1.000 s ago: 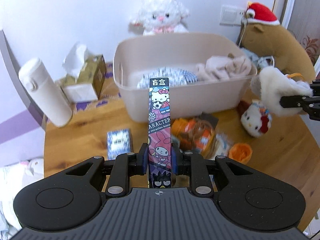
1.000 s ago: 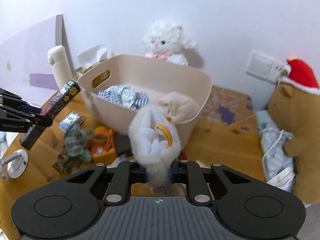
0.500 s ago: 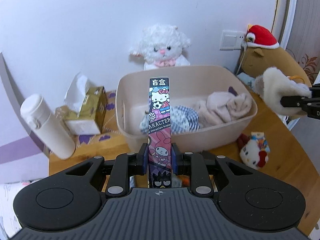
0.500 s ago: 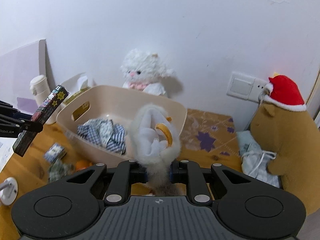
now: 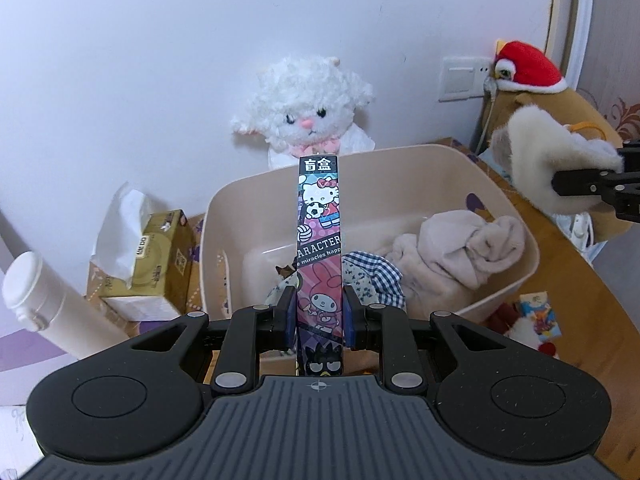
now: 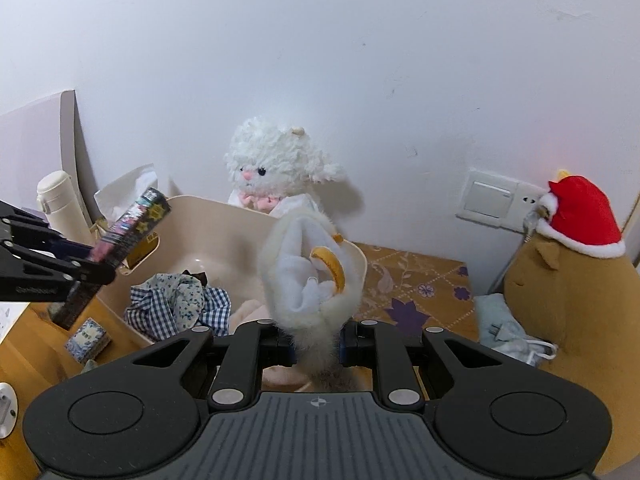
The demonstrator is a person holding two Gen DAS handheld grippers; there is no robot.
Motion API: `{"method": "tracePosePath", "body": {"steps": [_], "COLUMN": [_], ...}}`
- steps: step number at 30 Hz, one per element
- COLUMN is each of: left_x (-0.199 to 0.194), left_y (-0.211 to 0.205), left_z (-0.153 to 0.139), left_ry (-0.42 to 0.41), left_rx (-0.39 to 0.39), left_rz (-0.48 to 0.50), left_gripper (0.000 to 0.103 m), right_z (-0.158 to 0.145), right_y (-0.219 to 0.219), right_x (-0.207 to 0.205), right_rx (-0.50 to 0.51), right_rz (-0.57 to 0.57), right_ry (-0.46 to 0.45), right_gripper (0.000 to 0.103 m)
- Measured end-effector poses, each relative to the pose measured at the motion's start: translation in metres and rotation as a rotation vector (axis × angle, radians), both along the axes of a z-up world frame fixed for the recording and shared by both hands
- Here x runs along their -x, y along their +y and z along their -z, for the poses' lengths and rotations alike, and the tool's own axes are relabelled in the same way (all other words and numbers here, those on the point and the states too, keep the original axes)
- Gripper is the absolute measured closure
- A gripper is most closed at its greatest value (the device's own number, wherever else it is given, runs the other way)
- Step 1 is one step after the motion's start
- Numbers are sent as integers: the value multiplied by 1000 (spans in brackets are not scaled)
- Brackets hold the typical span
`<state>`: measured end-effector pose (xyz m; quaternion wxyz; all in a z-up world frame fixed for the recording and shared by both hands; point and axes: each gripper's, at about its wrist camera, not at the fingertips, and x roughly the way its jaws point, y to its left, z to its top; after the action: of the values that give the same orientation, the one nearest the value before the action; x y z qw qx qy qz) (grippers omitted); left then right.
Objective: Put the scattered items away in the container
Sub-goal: 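Lift both held items and carry them over the beige basket, then open both grippers to drop the box and slipper into the basket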
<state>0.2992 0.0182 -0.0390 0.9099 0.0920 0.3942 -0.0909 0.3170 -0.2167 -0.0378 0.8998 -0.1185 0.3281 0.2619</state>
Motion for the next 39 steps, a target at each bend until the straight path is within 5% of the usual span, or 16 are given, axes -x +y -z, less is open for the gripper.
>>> {"method": "tracePosePath", "body": {"steps": [20, 22, 25, 29, 32, 34, 39], "left_x": [-62, -63, -60, -54, -49, -45, -28], "left_y": [-16, -18, -20, -22, -18, -14, -2], "left_z": [38, 38, 37, 34, 30, 27, 21], "left_ry": [106, 118, 119, 102, 87, 83, 50], "left_rx": [-9, -2, -5, -26, -21, -17, -41], "left_rz": [-48, -52, -58, -62, -81, -95, -136], "left_gripper": [80, 80, 79, 50, 43, 41, 30], "right_z": [43, 44, 41, 36, 31, 29, 22], "right_y": [62, 66, 71, 73, 73, 71, 60], "right_x": [-48, -47, -42, -33, -24, -19, -2], "right_rx": [77, 87, 86, 101, 118, 127, 125], "right_rz": [-55, -58, -75, -85, -91, -89, -99], "right_ry": [111, 110, 96, 61, 28, 9, -11], "right_gripper": [84, 65, 54, 27, 19, 2, 0]}}
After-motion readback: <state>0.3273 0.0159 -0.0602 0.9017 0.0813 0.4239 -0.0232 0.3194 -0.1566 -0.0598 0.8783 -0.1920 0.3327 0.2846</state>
